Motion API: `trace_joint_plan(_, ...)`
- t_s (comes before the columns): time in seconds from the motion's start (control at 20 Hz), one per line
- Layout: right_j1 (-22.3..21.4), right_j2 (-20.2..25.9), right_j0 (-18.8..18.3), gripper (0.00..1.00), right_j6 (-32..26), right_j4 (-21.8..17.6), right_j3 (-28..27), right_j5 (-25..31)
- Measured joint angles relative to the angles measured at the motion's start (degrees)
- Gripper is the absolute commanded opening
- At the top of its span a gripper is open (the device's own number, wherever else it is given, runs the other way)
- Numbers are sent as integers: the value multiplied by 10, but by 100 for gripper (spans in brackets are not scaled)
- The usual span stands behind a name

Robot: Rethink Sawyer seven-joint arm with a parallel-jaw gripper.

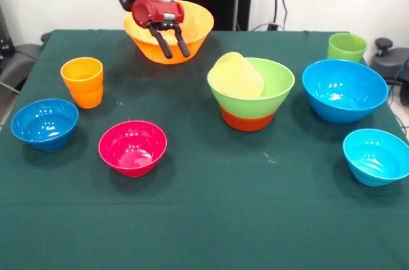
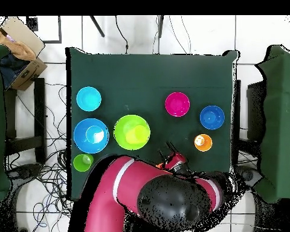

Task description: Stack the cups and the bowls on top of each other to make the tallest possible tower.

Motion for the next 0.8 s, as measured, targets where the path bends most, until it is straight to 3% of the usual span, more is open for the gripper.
trace_joint_plan(0.35, 2, -16, 20, 100, 0, 0, 1, -8)
trace_joint_plan(0.8, -63, -58, 120, 100, 3, -34, 7, -8)
